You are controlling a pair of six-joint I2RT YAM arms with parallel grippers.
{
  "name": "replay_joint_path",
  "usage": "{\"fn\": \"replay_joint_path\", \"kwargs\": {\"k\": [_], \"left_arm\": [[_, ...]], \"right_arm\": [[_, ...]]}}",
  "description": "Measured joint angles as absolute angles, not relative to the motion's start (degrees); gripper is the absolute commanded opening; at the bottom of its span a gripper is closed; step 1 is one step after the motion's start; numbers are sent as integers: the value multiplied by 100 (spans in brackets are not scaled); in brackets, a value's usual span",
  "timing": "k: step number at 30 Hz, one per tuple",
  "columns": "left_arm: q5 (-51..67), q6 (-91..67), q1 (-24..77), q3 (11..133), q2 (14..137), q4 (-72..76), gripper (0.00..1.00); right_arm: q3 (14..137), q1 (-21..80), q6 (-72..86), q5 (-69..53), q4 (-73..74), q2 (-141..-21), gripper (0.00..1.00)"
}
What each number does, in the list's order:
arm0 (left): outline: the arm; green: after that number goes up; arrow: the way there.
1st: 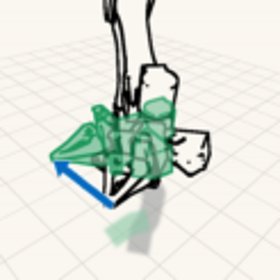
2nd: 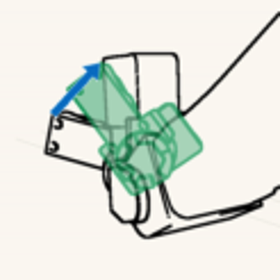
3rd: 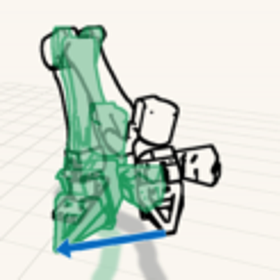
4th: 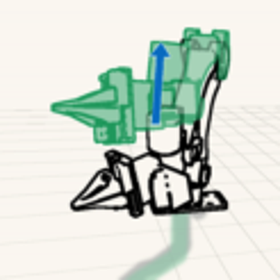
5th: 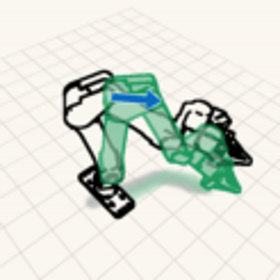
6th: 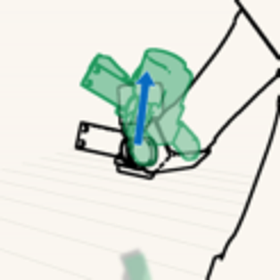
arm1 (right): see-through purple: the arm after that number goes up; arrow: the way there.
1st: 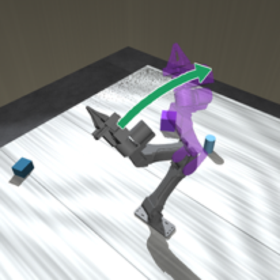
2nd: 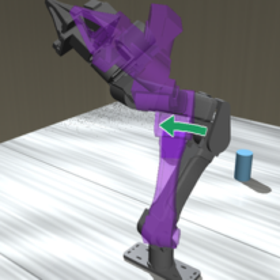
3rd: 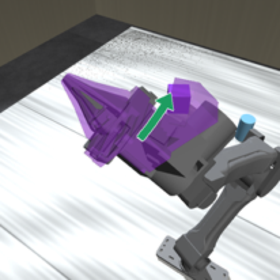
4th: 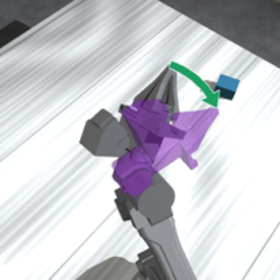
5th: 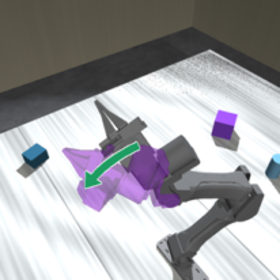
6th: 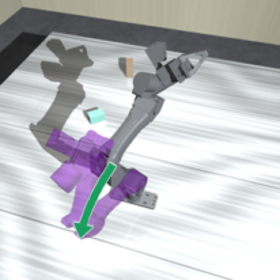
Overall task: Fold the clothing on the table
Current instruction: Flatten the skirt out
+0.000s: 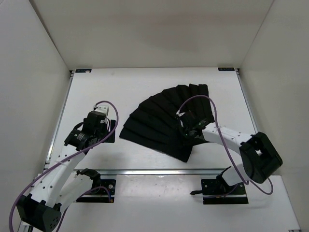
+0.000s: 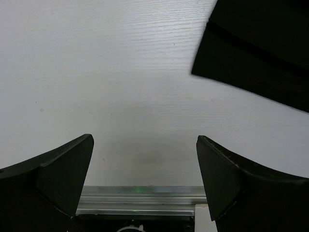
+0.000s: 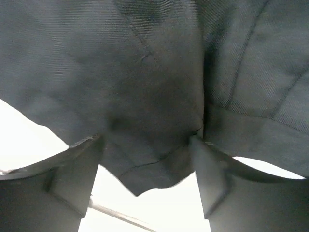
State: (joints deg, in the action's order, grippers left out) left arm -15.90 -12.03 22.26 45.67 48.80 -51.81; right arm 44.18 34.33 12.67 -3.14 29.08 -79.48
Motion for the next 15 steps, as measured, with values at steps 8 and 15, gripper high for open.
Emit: {"fn": "replay_joint_path", "kwargs": {"k": [8, 15], "left_arm": [[-1586, -1184, 2231, 4534, 4289, -5092, 99], [-1435, -1055, 2222, 4534, 4606, -5052, 97]], "right_arm": [[4864, 4206, 1656, -451, 2729, -8805, 0], [7286, 4466, 1822, -1079, 2447, -10975, 0]]}}
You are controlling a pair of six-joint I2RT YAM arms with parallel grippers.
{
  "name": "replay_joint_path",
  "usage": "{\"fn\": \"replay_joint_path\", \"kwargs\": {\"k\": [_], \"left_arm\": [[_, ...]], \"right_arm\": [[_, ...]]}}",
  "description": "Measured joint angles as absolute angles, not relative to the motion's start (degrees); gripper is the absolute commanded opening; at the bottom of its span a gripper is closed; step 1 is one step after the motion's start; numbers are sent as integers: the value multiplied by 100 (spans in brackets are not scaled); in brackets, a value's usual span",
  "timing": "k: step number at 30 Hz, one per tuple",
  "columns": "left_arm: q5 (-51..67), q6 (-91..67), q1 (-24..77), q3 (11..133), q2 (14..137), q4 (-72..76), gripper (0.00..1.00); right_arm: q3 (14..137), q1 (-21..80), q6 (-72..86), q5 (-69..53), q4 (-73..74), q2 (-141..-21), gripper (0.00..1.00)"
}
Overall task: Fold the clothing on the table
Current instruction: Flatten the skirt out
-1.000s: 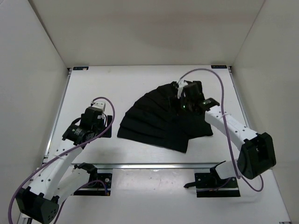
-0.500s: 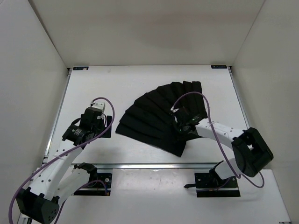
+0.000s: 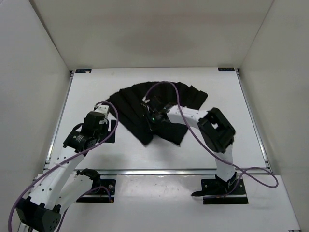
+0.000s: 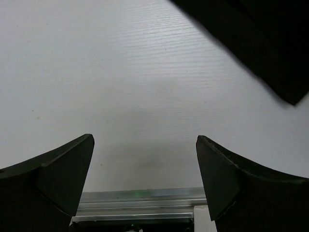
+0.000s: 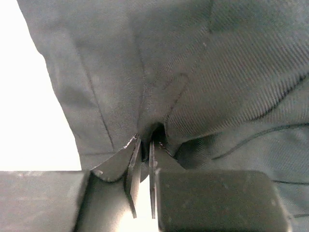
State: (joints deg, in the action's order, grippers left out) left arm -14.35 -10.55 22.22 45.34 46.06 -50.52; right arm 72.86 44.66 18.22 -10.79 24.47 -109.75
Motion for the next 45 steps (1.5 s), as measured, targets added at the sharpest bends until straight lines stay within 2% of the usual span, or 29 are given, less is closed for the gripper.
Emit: {"fn": "replay_joint_path", "kwargs": {"k": [2, 4, 5, 6, 7, 9, 10, 11, 12, 13, 16, 19, 22, 26, 30, 34, 38, 39, 41, 42, 43, 45], "left_arm": [[-1400, -1041, 2191, 4530, 4716, -5050, 84], [-1321, -985, 2102, 4530, 4720, -5043, 72], [-1271, -945, 2043, 4530, 4703, -5033, 70], [-1194, -878, 1981, 4530, 4676, -5011, 64], [-1140, -849, 1942, 4530, 4650, -4987, 62], [-1011, -829, 1911, 4534, 4602, -4864, 49], [-902, -856, 1890, 4563, 4595, -4807, 46], [-784, -891, 1868, 4609, 4615, -4755, 45], [-617, -963, 1841, 4689, 4665, -4698, 57], [-397, -1059, 1824, 4792, 4766, -4584, 63], [78, -1437, 1922, 4856, 5087, -4104, 65], [554, -2003, 2220, 4508, 5463, -3417, 78], [904, -2628, 2449, 3830, 5804, -2818, 83], [1055, -3658, 2480, 2665, 5804, -2008, 83], [871, -4486, 2399, 2180, 5651, -1496, 84], [810, -4978, 2399, 2130, 5662, -939, 84], [792, -5207, 2399, 2117, 5756, -598, 84], [794, -5245, 2397, 2104, 5774, -530, 84], [790, -5312, 2381, 2091, 5817, -414, 83], [786, -5343, 2383, 2091, 5852, -368, 84], [779, -5358, 2386, 2091, 5905, -318, 84], [718, -5393, 2408, 2104, 6104, -248, 85]], "right_arm": [[8324, 4423, 1673, -1031, 2447, -11681, 0], [8938, 4410, 1468, -810, 2445, -11961, 6], [9030, 4418, 1367, -685, 2445, -11928, 10], [9045, 4412, 1258, -545, 2451, -11786, 19], [8995, 4403, 1221, -480, 2421, -11614, 25], [8514, 4329, 1181, -497, 2204, -10997, 25], [8219, 4292, 1210, -537, 2171, -10597, 27], [7948, 4222, 1249, -548, 2165, -10197, 35], [7699, 4128, 1326, -543, 2126, -9824, 43], [7389, 3975, 1409, -545, 2043, -9380, 58], [6514, 3505, 1706, -576, 1828, -8436, 59], [5767, 3210, 2106, -410, 1839, -8007, 59], [5422, 3212, 2314, -274, 2080, -8027, 62], [5330, 3157, 2576, -156, 2279, -8357, 63], [5330, 3092, 2797, 36, 2261, -8753, 64], [5334, 3022, 2982, 202, 2263, -9174, 60], [5408, 2987, 3052, 305, 2265, -9450, 45], [5408, 2974, 3079, 307, 2231, -9472, 36], [5402, 2945, 3092, 263, 2174, -9494, 11], [5400, 2932, 3085, 239, 2128, -9533, 4], [5406, 2915, 3089, 209, 2086, -9572, 0], [5424, 2906, 3089, 152, 2016, -9614, 0]]}}
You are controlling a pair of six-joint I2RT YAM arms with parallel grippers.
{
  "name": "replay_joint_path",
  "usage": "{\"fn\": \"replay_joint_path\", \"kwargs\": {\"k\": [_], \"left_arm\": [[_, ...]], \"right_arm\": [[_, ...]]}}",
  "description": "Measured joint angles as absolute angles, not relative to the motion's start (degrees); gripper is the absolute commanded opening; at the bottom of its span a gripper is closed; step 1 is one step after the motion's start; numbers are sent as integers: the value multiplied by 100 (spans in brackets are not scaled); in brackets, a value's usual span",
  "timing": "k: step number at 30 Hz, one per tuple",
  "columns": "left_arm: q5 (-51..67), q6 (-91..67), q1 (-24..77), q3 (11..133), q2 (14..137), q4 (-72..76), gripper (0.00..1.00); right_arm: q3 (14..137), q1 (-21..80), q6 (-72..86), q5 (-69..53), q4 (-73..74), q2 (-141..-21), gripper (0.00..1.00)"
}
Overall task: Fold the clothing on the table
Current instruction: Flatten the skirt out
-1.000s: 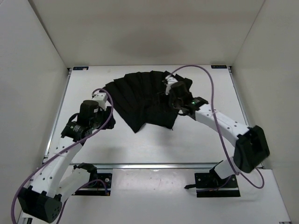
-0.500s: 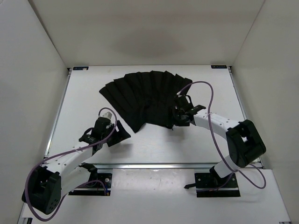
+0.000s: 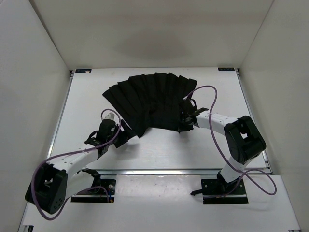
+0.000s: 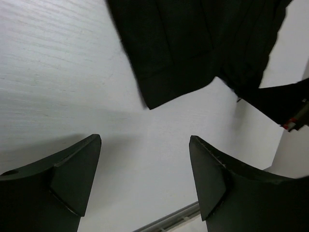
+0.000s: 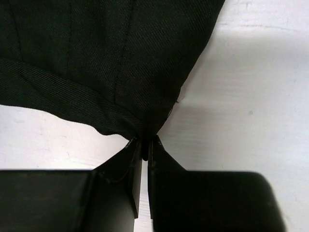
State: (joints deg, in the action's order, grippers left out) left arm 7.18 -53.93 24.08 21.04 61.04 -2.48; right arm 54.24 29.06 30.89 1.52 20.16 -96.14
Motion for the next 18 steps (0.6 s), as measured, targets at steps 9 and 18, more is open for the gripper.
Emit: {"fn": "replay_joint_path", "kwargs": {"k": [9, 18], "left_arm": [[681, -5671, 2740, 2825, 7690, -30, 88], [517, -6193, 2987, 3194, 8700, 491, 6]], "right_arm": [[5454, 2884, 2932, 123, 1973, -9636, 0], [5358, 2832, 2810, 1, 1861, -9568, 0]]}}
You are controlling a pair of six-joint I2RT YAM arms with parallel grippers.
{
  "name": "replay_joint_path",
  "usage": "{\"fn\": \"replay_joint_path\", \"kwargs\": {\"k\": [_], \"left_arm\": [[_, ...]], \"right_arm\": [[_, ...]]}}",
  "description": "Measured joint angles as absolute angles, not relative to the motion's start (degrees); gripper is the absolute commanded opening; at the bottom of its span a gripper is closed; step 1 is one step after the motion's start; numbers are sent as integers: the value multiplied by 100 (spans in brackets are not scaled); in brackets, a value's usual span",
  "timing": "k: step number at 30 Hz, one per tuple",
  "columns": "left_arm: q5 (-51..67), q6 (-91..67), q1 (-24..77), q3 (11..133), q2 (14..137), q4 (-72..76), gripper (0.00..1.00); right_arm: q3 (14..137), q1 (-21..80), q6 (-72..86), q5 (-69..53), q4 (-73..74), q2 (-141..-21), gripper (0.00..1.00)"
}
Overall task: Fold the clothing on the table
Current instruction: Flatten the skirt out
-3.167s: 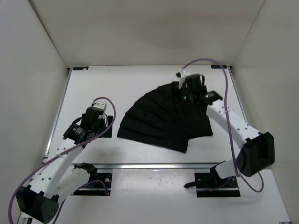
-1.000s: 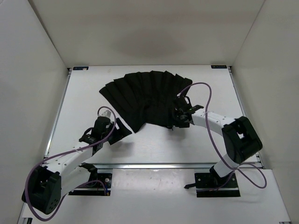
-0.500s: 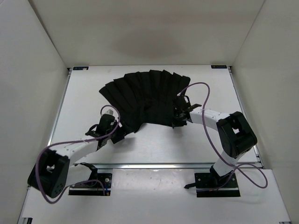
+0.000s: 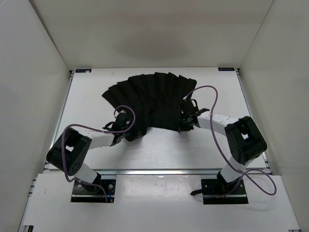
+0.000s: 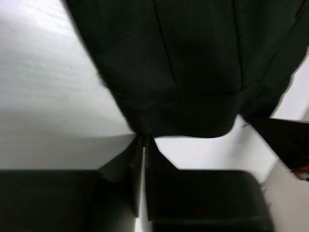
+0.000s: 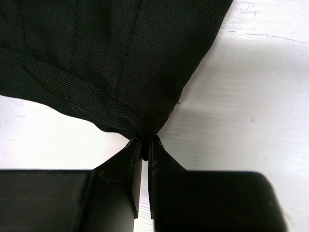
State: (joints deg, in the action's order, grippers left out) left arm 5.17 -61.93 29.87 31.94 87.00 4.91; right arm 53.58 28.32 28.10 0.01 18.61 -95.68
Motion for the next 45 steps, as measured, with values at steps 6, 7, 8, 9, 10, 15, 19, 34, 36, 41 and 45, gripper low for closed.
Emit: {"fn": "replay_joint_path", "kwargs": {"k": [6, 7, 8, 9, 10, 15, 19, 34, 36, 41, 45], "left_arm": [[368, -6171, 2818, 3164, 8630, 362, 0], [351, -6090, 2705, 3157, 8521, 220, 0], [349, -5961, 2558, 3155, 8368, 25, 0], [344, -5826, 2394, 3155, 8184, -176, 0], [349, -5673, 2215, 3159, 7955, -377, 0], [349, -4904, 1653, 3507, 6654, -1573, 0], [366, -4438, 1564, 4366, 5741, -2495, 0], [545, -3852, 1352, 6991, 6272, -3293, 0], [530, -3715, 1310, 7518, 7002, -3367, 0], [342, -3273, 1168, 9911, 8770, -4038, 0], [163, -2969, 1020, 12123, 9721, -4364, 0]], "right_arm": [[5166, 2541, 2609, -250, 1942, -9282, 0], [5159, 2464, 2536, -287, 2051, -9142, 1], [5157, 2401, 2467, -320, 2141, -9006, 0], [5157, 2335, 2355, -331, 2261, -8801, 0], [5166, 2296, 2261, -351, 2370, -8617, 0], [5516, 2154, 1737, -567, 3151, -7507, 1], [5999, 2099, 1380, -823, 3594, -6486, 0], [8549, 1791, 832, -1704, 3889, -6934, 0], [9052, 1796, 764, -1691, 3820, -7769, 1], [11336, 1857, 565, -1522, 4362, -9725, 0], [12884, 1776, 504, -1573, 4077, -10390, 0]]}}
